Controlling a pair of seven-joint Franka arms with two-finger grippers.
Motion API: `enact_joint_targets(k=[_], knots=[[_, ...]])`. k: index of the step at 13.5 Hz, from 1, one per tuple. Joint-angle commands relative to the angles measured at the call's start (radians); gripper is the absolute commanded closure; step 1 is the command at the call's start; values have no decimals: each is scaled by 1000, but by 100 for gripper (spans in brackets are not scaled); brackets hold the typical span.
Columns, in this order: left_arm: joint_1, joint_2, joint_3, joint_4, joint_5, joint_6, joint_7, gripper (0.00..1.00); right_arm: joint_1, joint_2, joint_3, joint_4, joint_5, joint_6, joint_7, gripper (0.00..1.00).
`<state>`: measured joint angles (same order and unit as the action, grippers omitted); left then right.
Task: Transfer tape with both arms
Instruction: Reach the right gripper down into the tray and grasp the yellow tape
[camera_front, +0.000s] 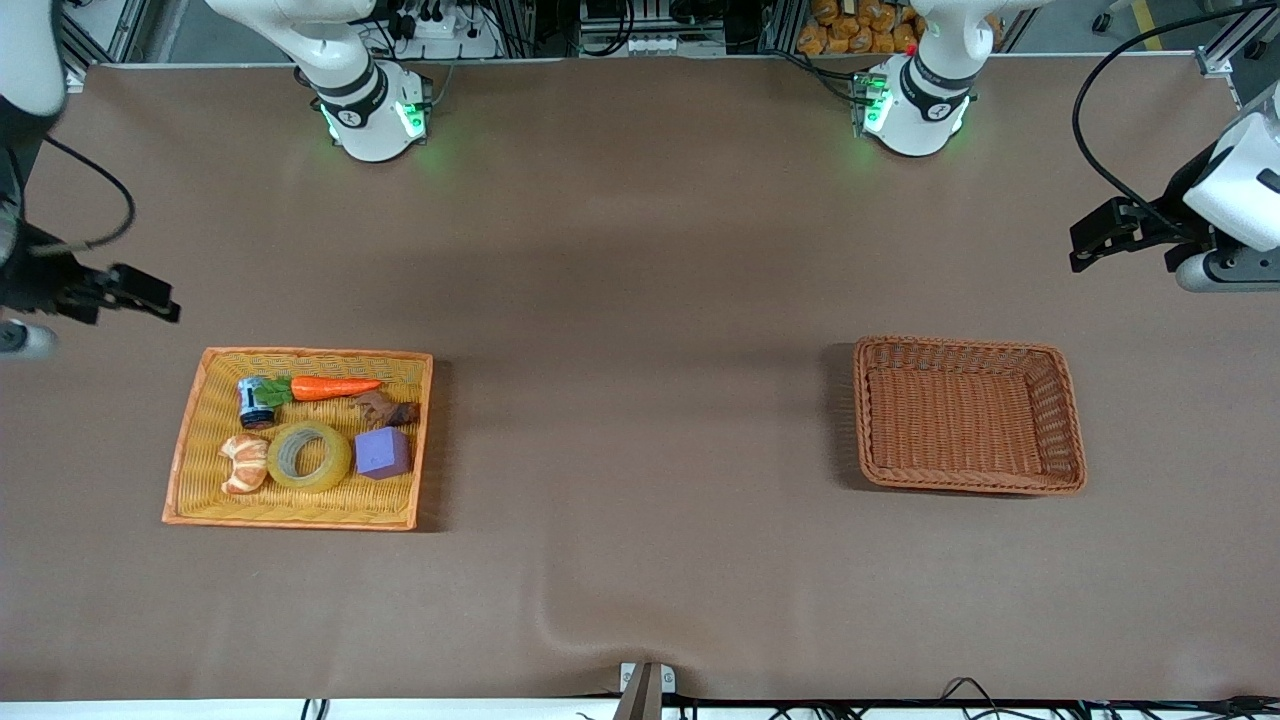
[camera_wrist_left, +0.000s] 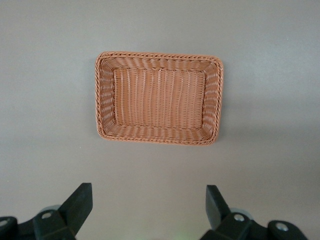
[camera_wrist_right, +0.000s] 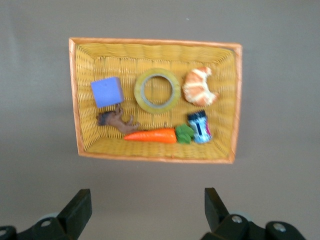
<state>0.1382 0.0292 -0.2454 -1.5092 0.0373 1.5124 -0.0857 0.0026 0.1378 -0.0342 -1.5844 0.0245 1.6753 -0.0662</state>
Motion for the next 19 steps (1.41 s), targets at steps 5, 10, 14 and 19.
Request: enact_joint_targets(k=[5, 10, 14, 19], knots=[[11, -11, -9, -11, 6, -6, -8, 0, 57, 250, 0, -90, 3, 347, -310, 0], [11, -5, -9, -11, 6, 0, -8, 0, 59, 410, 0, -154, 12, 497, -495, 0], [8, 3, -11, -12, 6, 9, -8, 0, 37, 497, 0, -154, 76, 532, -576, 0], [5, 29, -11, -11, 4, 35, -9, 0, 37, 508, 0, -146, 81, 520, -574, 100]])
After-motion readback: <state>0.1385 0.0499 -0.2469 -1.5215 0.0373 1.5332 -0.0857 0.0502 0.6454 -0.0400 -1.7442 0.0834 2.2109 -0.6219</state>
